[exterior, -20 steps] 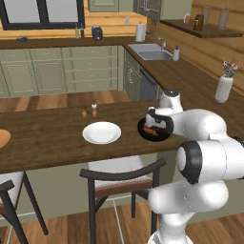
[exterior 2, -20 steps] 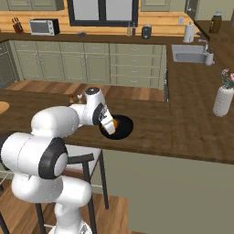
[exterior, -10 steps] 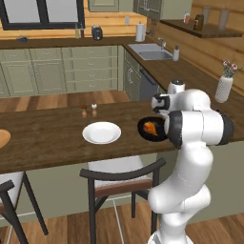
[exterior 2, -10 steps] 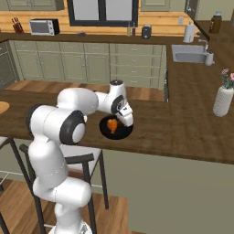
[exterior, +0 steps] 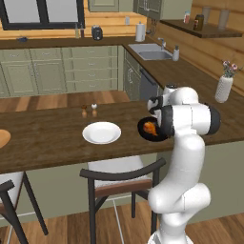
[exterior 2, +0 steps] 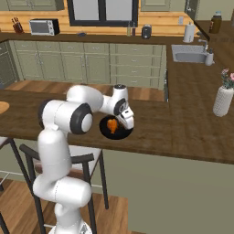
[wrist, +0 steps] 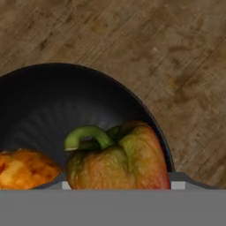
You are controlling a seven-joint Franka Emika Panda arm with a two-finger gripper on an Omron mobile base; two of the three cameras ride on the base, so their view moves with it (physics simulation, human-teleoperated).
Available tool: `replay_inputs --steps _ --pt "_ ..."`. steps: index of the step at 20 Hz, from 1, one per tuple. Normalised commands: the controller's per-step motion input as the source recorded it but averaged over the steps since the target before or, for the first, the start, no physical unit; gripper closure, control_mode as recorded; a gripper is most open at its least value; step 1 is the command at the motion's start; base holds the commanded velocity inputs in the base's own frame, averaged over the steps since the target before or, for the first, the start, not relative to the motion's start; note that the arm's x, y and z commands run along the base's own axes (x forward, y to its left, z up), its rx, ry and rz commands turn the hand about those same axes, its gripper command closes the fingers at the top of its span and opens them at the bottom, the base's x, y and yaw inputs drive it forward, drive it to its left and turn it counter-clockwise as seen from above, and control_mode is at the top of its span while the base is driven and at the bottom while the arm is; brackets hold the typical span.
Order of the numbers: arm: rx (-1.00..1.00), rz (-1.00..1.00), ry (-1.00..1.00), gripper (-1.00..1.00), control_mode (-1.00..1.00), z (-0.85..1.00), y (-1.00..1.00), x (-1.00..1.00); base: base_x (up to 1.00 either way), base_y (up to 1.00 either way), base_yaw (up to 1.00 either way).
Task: Pick the chicken drumstick and bell pepper from their plates and place them in the bowl. Then put the bowl in the fridge.
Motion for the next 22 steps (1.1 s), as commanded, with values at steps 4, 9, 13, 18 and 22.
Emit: replay_inputs --steps 4,9,13,18,22 --pt "0.02 0.00 0.05 1.00 -1.00 -0.57 0.00 0.19 0.00 0.00 0.00" --pt "0.00 0.00 0.00 -1.00 -1.00 -0.32 0.11 0.39 0.00 0.00 0.00" --pt "0.00 0.00 0.00 -1.00 -1.00 -0.07 0.09 0.31 0.00 0.00 0.00" --pt "0.00 0.00 0.00 -1.00 -1.00 0.01 0.02 0.12 0.00 0.00 0.00" --pt "0.00 0.03 0.00 -1.00 -1.00 0.17 0.00 0.00 0.00 0.00 0.00"
